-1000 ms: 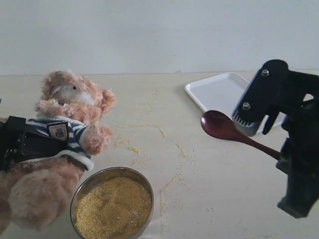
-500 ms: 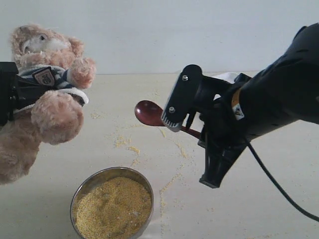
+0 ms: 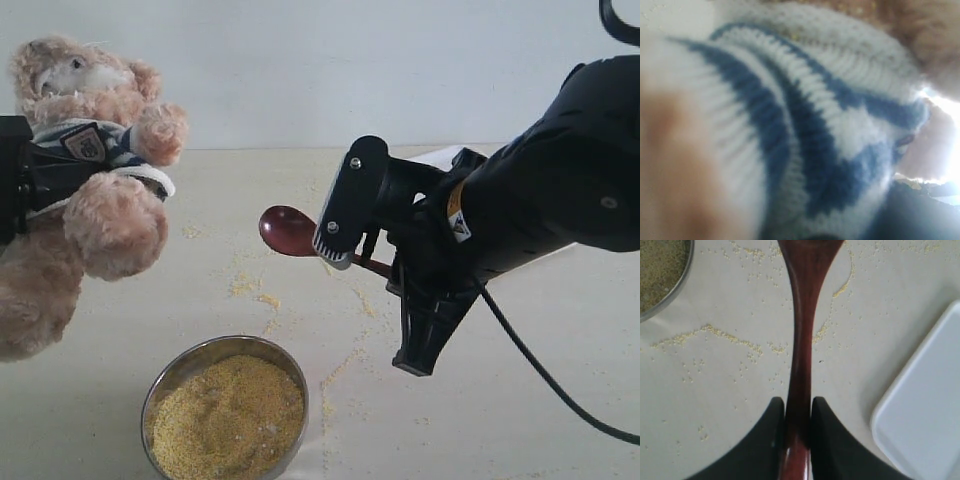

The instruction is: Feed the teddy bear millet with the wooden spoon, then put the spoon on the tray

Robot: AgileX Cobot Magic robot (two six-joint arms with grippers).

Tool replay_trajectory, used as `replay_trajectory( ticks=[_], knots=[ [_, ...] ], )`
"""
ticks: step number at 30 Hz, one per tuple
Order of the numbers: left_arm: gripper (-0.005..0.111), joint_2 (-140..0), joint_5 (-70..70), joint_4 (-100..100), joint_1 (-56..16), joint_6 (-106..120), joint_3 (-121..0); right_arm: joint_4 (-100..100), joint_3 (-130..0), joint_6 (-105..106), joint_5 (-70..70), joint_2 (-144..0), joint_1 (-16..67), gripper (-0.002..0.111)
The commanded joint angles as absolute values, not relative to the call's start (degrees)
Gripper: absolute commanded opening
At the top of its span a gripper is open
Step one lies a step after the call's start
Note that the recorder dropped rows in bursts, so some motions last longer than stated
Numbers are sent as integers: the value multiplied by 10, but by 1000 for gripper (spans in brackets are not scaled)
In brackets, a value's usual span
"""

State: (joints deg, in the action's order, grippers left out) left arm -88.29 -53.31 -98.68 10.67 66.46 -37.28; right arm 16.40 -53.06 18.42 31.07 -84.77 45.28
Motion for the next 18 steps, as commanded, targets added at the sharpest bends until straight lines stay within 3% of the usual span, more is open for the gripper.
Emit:
replay_trajectory(
  ticks=[1,13,18],
  knots=[
    [5,-883,-551,-999,108,674,-378,167,-534,195,289,-847,451,0],
    [5,-907,-516,-999,108,701,-379,164,-534,201,289,-847,451,0],
    [5,-931,-516,-999,108,717,-379,229,-534,202,353,-847,451,0]
  ],
)
